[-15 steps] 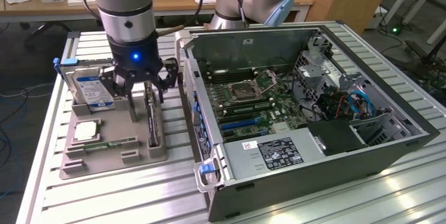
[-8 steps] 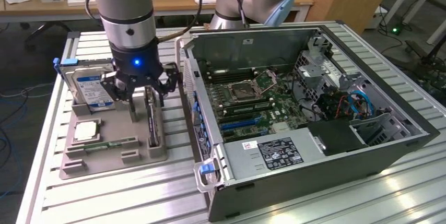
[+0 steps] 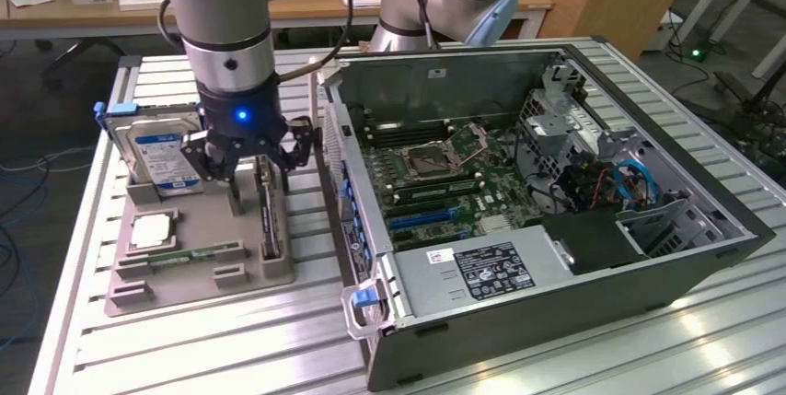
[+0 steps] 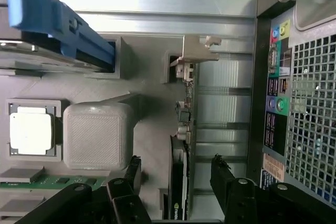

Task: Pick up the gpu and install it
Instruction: 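Pick up the gpu and move the gpu toward the slot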

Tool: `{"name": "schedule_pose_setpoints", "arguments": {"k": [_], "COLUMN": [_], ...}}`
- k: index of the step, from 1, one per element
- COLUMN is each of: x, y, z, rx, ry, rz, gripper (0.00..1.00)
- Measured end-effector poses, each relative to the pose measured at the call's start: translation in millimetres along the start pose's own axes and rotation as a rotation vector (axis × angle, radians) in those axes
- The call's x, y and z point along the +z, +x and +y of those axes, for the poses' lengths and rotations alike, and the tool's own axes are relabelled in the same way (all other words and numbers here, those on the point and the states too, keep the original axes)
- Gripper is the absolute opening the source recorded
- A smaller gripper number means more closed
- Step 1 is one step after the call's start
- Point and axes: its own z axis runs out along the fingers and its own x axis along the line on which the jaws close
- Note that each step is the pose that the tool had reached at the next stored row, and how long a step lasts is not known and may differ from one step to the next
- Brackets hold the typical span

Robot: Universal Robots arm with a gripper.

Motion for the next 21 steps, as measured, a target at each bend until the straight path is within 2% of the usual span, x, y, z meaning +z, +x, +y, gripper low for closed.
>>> {"name": "schedule_pose_setpoints", "arguments": {"k": [8, 21], "x": [10.2, 32.6], "y": [0.2, 0.3], "z": [-2.2, -6.3], "rx": [0.033, 0.034], "ry": [0.0026, 0.0043], "rz": [-0.001, -0.0009], "gripper": [0.65, 0.65]}}
